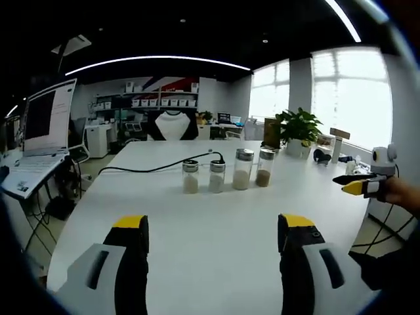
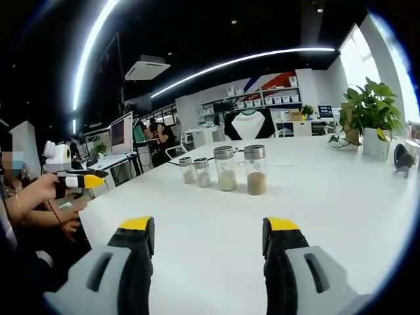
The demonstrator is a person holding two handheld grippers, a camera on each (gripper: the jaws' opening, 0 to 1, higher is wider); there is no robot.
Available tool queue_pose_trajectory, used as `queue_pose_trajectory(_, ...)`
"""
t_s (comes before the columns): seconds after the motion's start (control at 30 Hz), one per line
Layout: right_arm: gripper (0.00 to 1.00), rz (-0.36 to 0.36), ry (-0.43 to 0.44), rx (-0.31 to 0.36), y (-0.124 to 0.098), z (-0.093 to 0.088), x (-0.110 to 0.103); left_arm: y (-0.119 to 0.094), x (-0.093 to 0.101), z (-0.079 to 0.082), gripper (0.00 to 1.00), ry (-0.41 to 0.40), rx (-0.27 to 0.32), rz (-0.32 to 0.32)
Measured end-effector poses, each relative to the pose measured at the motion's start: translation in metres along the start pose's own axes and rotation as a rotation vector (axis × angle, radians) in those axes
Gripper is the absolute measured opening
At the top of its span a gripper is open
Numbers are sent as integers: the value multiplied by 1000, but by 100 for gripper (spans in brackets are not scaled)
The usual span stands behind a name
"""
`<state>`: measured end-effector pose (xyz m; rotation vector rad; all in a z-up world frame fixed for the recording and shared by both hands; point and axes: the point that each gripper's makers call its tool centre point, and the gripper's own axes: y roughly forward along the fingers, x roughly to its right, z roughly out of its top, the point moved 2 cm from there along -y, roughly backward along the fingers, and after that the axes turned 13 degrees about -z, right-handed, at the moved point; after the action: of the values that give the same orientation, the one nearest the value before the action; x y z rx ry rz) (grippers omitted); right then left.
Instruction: Rotate the seasoning bottle until the label or dispensing opening points toward the visible target arrow and the bottle remains upright within the marked orientation range
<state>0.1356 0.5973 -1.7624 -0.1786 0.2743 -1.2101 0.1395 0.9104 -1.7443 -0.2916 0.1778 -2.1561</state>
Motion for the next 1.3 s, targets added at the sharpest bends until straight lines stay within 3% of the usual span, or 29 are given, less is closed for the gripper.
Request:
queue_pose_trajectory(1.07,66,7,10,-18,-2,-5,-4,2,1,2,85,2,13,-4)
queue_pose_trajectory(1.3,73,18,54,0,-7,-2,-5,3,6,3,85,6,18,-19)
